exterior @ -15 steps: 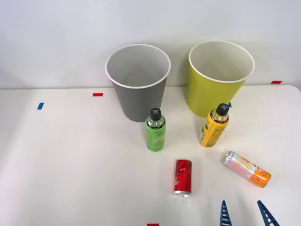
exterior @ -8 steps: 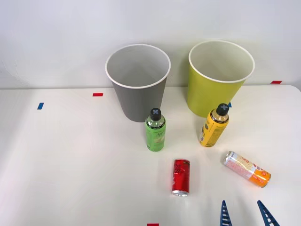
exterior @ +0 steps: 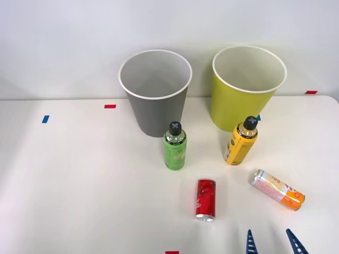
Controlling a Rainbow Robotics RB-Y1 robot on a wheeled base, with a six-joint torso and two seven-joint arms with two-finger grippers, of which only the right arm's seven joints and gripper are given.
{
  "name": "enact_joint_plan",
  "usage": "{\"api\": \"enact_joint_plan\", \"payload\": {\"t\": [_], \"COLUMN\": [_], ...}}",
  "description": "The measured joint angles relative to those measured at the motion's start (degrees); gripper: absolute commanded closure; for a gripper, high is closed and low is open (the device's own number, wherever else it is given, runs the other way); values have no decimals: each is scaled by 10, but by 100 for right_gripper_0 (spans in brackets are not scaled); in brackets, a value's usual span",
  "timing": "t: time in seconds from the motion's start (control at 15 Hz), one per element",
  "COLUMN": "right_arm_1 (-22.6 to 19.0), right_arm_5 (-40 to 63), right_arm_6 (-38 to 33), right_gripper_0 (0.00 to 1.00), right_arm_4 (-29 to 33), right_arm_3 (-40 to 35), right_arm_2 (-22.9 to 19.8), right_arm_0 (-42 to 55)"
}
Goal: Put cans in the gray bin, plastic bottles in the light green bin
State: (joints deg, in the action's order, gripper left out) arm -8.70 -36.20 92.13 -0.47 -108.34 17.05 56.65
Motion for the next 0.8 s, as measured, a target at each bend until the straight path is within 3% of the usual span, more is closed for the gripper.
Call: {"api": "enact_joint_plan", "payload": {"t": [0.27,0.53,0.8], "right_arm_1": [-8,-1,27], "right_arm_5": [13,182,326], "right_arm_6": [7,4,-1], "right_gripper_0": [19,19,19], "right_arm_4": [0,-10,-84], "right_arm_3": [-33,-128,-205], "right_arm_2": [-21,-34,-43], "right_arm_0": [-17,-20,-33]}}
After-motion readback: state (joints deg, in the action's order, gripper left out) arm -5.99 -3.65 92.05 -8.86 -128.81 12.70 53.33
